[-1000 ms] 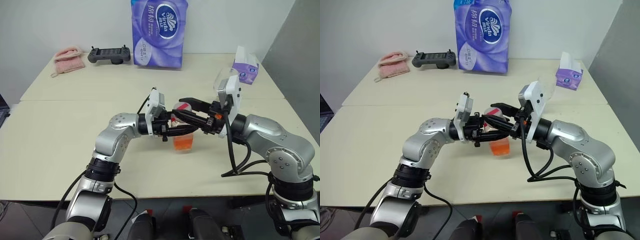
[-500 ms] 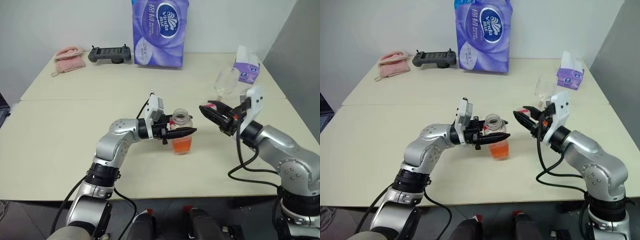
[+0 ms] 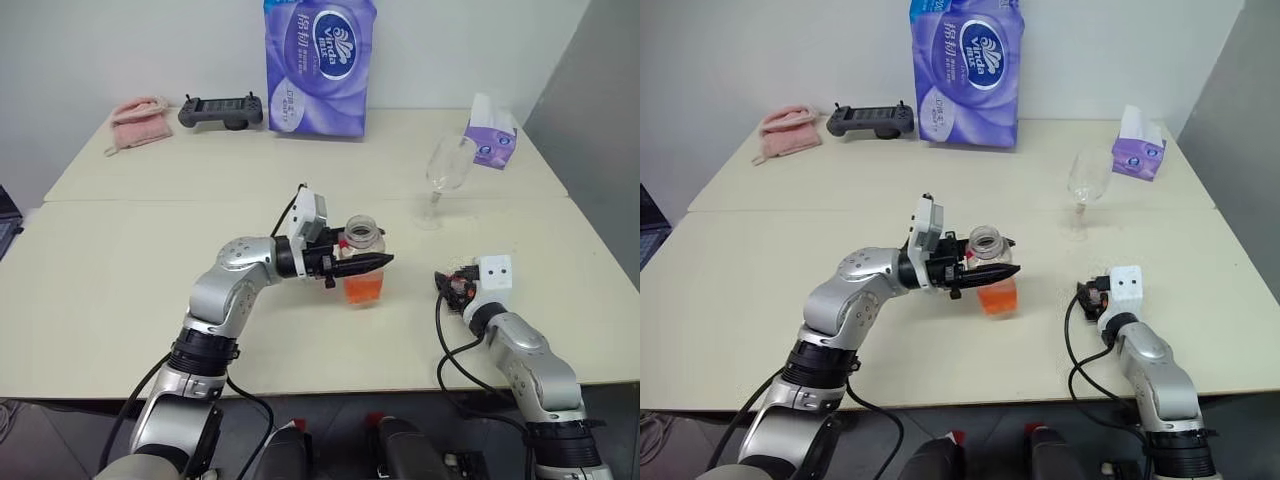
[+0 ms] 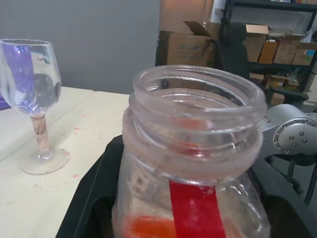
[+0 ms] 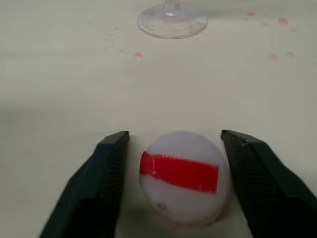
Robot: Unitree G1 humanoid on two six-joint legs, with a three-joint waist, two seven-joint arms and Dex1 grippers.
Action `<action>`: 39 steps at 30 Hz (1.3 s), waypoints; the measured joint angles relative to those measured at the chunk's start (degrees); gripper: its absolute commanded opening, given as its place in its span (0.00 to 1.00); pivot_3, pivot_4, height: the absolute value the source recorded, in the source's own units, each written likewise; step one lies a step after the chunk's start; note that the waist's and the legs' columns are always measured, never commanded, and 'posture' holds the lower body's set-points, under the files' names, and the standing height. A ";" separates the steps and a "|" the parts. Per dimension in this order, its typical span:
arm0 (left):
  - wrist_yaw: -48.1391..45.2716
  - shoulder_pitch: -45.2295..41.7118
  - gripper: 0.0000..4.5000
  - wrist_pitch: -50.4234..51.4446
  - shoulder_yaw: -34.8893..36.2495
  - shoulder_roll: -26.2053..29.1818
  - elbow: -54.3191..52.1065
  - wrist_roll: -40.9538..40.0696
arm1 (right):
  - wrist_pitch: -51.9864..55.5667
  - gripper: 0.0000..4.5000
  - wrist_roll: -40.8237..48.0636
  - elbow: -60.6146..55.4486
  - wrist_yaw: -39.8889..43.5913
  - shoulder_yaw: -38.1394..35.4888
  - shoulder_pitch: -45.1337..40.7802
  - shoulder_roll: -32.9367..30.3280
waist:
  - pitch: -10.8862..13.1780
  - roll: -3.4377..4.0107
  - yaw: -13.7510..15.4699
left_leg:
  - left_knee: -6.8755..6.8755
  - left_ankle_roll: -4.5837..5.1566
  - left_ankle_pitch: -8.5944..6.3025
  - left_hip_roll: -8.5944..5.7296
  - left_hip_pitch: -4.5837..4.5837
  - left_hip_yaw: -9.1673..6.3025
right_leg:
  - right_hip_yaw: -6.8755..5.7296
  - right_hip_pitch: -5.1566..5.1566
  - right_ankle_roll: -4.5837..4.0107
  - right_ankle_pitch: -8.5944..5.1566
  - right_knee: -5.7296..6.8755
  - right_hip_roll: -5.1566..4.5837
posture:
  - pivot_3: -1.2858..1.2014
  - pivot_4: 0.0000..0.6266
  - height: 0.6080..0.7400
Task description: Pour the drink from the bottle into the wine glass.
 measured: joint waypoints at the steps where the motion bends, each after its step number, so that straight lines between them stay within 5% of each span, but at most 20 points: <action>1: 0.04 0.00 0.48 0.00 0.00 0.00 0.00 0.00 | -0.03 0.97 -0.50 -0.04 0.20 0.00 0.09 -0.09 | 0.00 0.00 0.00 | 0.00 0.00 0.00 0.00 0.00 0.00 | 0.00 0.00 0.00 0.00 0.00 0.00 | 0.52 0.24 1.00; 11: 2.21 -0.05 0.48 -0.40 0.27 -0.10 0.18 0.17 | 0.51 0.99 1.23 -10.38 8.50 -2.85 3.06 -7.50 | 0.01 0.01 -0.02 | -0.01 0.01 0.00 0.00 -0.01 -0.01 | 0.00 -0.01 0.01 -0.01 -0.01 -0.01 | 0.52 0.24 1.00; 17: 10.10 -3.27 0.48 -7.24 3.44 -0.14 8.60 5.47 | 13.24 0.99 28.58 -26.02 20.30 -12.19 -2.26 -16.63 | 0.02 0.02 -0.20 | -0.01 0.01 0.00 0.07 0.04 -0.08 | -0.06 0.05 0.00 0.00 -0.01 0.06 | 0.52 0.24 1.00; 22: 23.78 -7.98 0.48 -12.86 7.26 -0.66 17.74 12.30 | 20.47 0.99 38.57 -28.73 21.70 -10.70 -11.11 -22.05 | 0.04 -0.04 -0.07 | 0.02 0.03 0.00 0.01 -0.03 -0.10 | -0.08 0.05 0.05 0.03 -0.06 0.00 | 0.52 0.24 1.00; 30: 44.95 -11.03 0.48 -18.79 14.70 -1.03 26.67 18.35 | 22.77 0.99 42.56 -27.21 19.27 -4.82 -22.44 -18.87 | 0.04 -0.06 0.21 | -0.01 0.05 -0.01 -0.08 -0.21 -0.19 | -0.22 -0.06 0.03 0.05 -0.09 -0.46 | 0.52 0.24 1.00; 39: 48.34 -10.06 0.48 -23.91 20.01 -0.53 33.77 17.65 | 22.76 0.99 43.47 -25.29 18.07 -2.86 -24.42 -16.71 | 0.03 -0.08 0.27 | 0.06 0.03 0.00 -0.14 -0.71 -0.28 | -0.34 -0.52 0.01 0.09 0.02 -0.59 | 0.52 0.24 1.00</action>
